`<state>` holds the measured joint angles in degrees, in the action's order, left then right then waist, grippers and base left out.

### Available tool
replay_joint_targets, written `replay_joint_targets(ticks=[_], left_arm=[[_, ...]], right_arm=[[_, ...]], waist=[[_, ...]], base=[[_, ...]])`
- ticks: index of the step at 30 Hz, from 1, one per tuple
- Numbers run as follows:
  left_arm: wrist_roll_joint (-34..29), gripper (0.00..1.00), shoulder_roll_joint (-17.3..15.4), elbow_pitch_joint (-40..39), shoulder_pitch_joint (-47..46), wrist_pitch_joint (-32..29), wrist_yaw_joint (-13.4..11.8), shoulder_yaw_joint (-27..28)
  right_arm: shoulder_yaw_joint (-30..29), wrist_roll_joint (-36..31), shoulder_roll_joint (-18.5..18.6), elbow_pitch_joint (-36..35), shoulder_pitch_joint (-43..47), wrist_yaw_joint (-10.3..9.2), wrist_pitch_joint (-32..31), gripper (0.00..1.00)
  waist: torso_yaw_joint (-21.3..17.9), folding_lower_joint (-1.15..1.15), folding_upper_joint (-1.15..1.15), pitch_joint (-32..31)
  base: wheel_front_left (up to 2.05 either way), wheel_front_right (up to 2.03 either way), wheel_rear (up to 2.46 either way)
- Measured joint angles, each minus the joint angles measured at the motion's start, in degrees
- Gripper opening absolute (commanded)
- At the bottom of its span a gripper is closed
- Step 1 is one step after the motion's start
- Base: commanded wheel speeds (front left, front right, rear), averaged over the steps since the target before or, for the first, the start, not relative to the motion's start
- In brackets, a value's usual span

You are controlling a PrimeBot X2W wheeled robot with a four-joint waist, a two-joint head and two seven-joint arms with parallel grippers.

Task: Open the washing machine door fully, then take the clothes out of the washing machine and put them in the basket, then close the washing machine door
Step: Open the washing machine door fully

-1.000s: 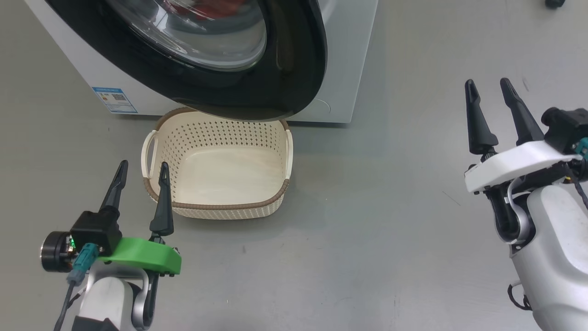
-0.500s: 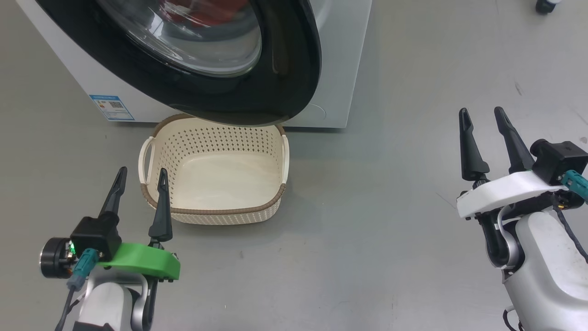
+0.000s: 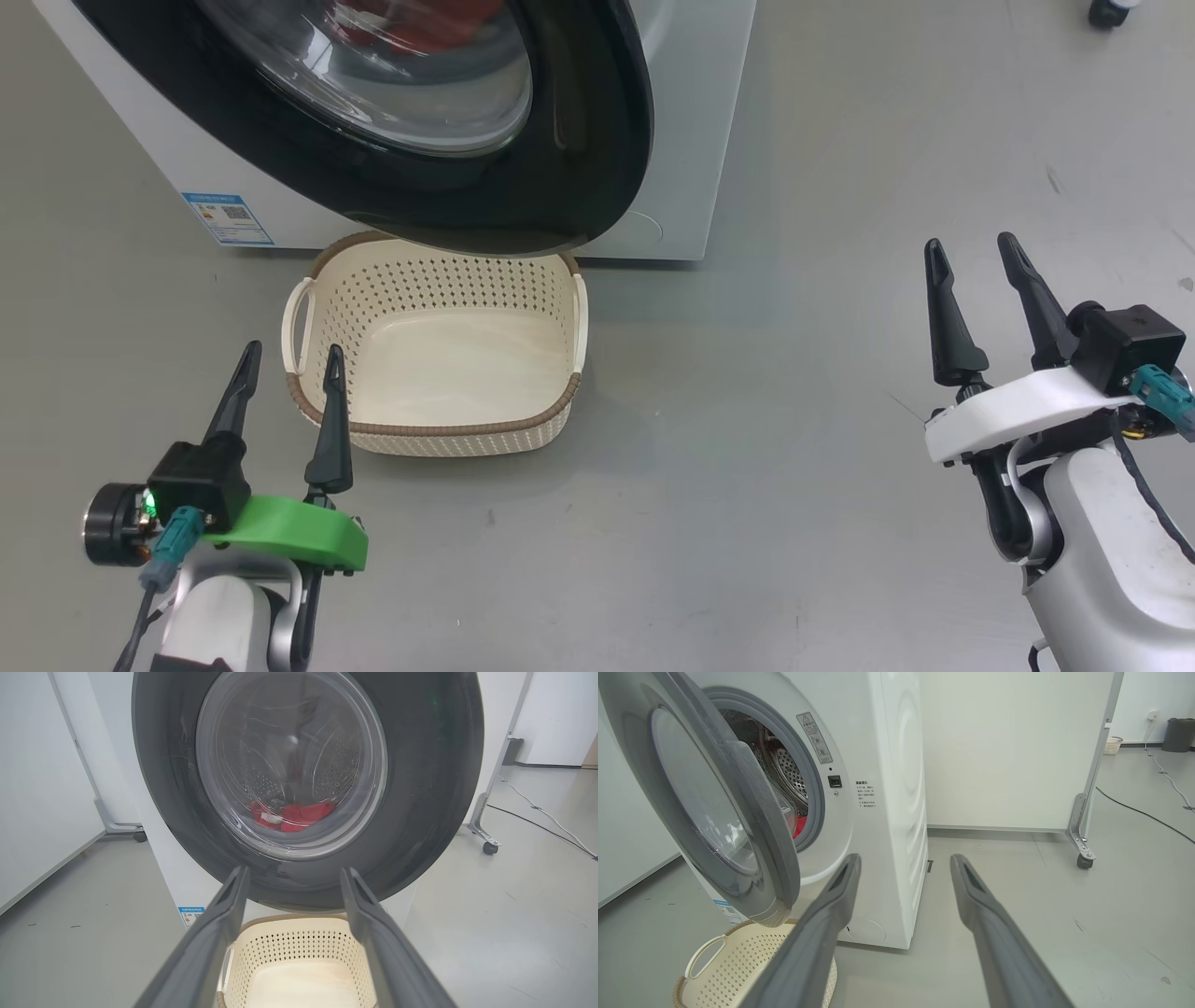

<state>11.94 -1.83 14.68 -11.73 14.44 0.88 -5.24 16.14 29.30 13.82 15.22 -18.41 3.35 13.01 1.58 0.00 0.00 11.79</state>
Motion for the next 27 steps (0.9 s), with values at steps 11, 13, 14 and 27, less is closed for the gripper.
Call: replay_joint_targets(ticks=[11,13,14,27], left_arm=[[0.0,1.00,0.0,-0.1,0.0,0.0,0.0,0.7],[0.0,1.00,0.0,-0.2,0.0,0.0,0.0,0.8],[0.0,1.00,0.0,-0.2,0.0,0.0,0.0,0.8],[0.0,1.00,0.0,-0.3,0.0,0.0,0.0,0.9]], right_arm=[[0.1,-0.7,0.0,-0.8,0.4,-0.55,0.4,1.00],[0.1,-0.7,0.0,-1.0,0.7,-0.56,0.4,1.00],[0.1,-0.7,0.0,-1.0,0.8,-0.56,0.4,1.00],[0.2,-0.7,-0.2,-1.9,1.4,-1.08,0.4,1.00]], waist=[[-0.1,0.00,0.00,0.1],[-0.1,0.00,0.00,0.1],[-0.1,0.00,0.00,0.1],[0.0,0.00,0.00,0.3]], base=[[0.00,0.00,0.00],[0.00,0.00,0.00],[0.00,0.00,0.00],[0.00,0.00,0.00]])
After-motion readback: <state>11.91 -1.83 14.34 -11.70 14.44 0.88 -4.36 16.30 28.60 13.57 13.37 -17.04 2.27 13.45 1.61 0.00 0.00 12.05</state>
